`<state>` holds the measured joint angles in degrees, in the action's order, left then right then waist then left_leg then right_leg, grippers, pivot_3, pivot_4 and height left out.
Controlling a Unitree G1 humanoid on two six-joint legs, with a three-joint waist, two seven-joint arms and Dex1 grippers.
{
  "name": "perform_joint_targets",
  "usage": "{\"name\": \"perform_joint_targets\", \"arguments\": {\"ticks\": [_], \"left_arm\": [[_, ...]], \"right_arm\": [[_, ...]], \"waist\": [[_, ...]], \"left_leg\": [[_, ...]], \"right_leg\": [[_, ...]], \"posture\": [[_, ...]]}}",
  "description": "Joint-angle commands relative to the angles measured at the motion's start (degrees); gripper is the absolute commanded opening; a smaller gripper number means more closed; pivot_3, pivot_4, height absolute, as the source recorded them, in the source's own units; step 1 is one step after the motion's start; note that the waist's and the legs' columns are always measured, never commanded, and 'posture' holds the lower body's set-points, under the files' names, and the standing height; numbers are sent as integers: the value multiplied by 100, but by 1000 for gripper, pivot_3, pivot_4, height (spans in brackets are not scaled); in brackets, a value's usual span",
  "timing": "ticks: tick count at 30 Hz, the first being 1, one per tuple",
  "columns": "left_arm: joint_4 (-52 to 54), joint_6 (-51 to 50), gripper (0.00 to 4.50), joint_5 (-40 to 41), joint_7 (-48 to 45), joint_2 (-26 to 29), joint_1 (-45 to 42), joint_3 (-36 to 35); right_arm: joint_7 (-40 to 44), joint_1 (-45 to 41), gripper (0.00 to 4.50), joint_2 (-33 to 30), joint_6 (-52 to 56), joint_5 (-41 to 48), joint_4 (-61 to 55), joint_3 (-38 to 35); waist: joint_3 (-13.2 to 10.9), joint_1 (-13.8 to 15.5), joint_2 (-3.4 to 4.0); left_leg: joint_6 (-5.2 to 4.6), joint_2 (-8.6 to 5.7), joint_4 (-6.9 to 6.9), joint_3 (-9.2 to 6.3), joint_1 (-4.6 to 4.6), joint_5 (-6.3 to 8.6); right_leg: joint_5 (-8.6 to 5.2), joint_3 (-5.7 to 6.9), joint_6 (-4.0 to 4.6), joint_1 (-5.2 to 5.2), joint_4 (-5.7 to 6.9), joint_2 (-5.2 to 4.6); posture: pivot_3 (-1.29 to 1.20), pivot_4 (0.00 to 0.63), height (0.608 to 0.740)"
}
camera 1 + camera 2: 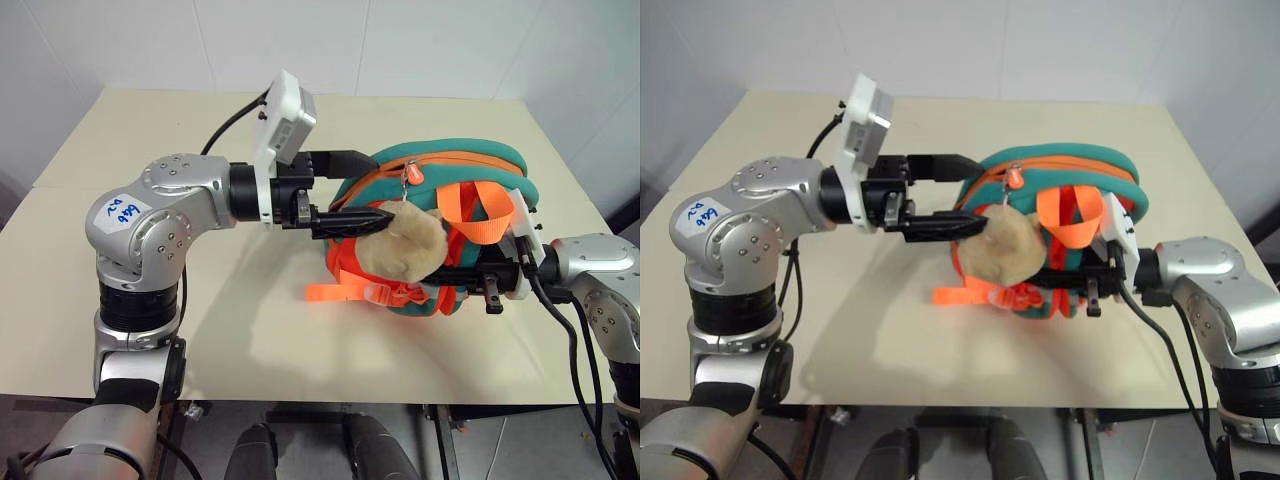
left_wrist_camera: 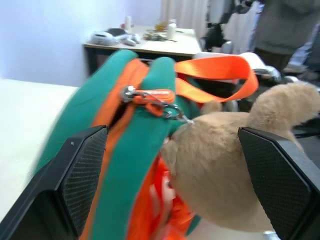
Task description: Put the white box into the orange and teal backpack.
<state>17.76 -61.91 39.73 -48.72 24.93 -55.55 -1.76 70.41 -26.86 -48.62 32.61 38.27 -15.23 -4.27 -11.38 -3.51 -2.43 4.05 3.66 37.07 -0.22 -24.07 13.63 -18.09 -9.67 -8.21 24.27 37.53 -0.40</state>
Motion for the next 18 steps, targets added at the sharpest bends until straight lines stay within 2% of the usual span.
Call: {"name": "perform_joint_targets", "arguments": {"ticks": [1,7,18], "left_arm": [[468,-478,4456,582,-39,175,1,-8],[683,-779,4456,921,45,595,109,-18],[574,-534,4456,656,501,610,154,407]], "right_arm": [[-21,-157,0,30,-14,9,-28,12],[-37,-180,0,43,-23,-10,2,40],[-30,-267,0,138,-41,-34,63,114]], "waist": [[0,-1,0],[0,2,0],[0,8,0]], "left_leg": [[0,0,0,0,0,0],[1,-1,2,-1,0,-1],[1,-1,2,-1,0,-1]], "right_leg": [[0,0,0,0,1,0],[0,0,0,-1,0,-1],[0,0,1,-2,-3,-1]], "posture": [[0,150,740],[0,150,740],[0,150,740]]}}
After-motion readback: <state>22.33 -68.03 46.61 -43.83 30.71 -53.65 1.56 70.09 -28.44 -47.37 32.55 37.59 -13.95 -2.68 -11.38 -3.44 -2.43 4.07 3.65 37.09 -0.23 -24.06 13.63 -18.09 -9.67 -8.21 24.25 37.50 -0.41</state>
